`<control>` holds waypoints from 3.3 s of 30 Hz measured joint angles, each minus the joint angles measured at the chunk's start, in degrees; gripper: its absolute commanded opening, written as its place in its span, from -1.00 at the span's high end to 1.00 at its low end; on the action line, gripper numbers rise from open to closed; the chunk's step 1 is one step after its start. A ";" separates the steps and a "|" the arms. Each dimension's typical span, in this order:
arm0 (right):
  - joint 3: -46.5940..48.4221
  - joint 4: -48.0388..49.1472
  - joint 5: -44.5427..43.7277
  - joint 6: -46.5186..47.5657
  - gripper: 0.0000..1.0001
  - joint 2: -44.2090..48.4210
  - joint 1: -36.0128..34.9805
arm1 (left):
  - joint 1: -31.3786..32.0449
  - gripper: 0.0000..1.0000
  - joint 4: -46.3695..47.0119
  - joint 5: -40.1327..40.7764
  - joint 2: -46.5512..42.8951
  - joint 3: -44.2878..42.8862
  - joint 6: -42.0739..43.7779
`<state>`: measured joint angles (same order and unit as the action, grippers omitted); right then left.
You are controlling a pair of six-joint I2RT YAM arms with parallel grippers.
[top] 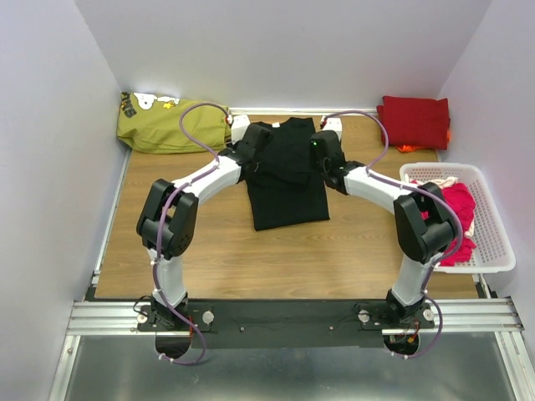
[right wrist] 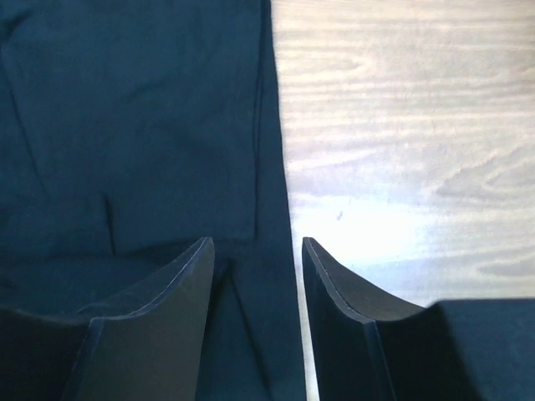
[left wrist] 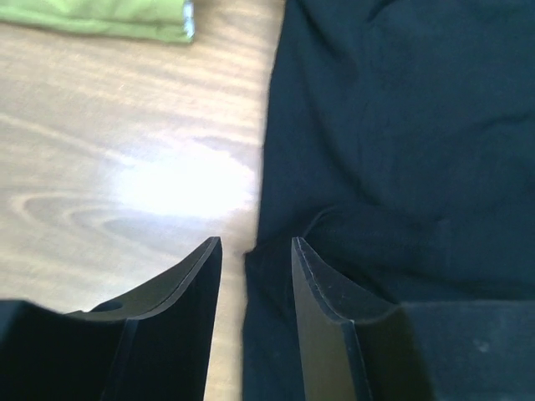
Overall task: Fold and stack the t-shirts
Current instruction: Fold the folded rectangular tshirt in 1/3 of the way, then grab one side of the 2/3 rectangular tshirt with both arms
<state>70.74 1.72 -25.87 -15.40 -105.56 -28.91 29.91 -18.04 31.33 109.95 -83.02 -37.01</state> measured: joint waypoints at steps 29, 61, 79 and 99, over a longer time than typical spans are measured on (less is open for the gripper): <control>-8.94 -4.74 14.38 -5.09 0.19 -0.17 -4.90 | 1.25 0.53 4.61 -15.41 -0.17 12.37 3.19; 15.72 -4.39 -3.48 -3.58 0.17 -13.20 -2.36 | -1.62 0.54 3.80 -9.62 14.97 -16.72 7.02; -4.13 -5.27 -2.54 -2.89 -0.14 5.70 0.83 | -2.32 0.09 7.96 -8.39 -1.66 6.14 6.23; -32.72 -4.37 13.38 -9.51 -0.24 22.03 0.83 | -2.32 -0.13 26.18 -31.36 -29.33 48.02 -4.07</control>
<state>38.02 -2.66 -12.49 -24.91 -83.53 -28.08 27.59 8.14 -0.03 80.62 -35.00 -41.08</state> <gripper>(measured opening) 0.626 0.587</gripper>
